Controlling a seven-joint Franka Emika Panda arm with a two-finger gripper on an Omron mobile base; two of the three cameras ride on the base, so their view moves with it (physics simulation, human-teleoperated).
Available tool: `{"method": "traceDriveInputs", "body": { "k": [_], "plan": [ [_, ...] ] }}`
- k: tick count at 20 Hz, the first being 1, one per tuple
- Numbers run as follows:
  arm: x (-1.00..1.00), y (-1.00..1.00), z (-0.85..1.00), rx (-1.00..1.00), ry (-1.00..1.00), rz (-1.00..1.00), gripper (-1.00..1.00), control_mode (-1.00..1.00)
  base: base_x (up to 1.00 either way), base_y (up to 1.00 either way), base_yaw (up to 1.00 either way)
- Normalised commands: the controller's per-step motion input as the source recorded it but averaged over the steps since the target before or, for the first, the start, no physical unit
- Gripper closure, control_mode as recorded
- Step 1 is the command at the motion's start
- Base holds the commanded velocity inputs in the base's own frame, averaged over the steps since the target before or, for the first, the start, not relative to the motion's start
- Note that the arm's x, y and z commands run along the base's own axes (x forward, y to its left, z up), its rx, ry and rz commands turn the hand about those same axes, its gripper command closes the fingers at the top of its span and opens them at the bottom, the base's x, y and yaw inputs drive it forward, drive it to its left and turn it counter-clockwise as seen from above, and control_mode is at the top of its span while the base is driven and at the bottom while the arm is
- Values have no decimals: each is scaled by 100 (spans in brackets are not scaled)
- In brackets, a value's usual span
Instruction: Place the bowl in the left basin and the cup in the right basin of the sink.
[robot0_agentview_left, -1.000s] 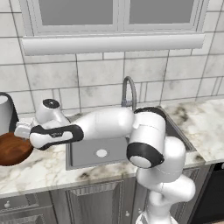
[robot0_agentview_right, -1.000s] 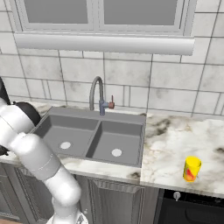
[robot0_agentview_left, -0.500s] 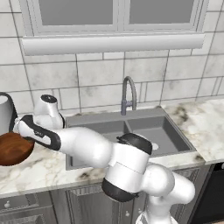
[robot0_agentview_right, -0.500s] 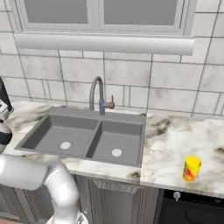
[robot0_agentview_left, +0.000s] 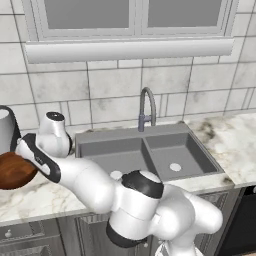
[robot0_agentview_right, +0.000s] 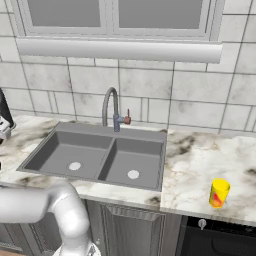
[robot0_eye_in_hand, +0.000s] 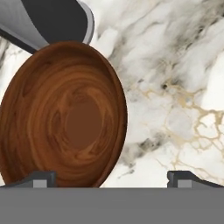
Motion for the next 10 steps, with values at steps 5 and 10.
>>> {"method": "traceDriveInputs", "body": {
  "k": [5, 10],
  "plan": [
    [0, 4, -24, 0, 0, 0, -100, -100, 0, 0, 0],
    [2, 11, -20, 0, 0, 0, -100, -100, 0, 0, 0]
  ]
}}
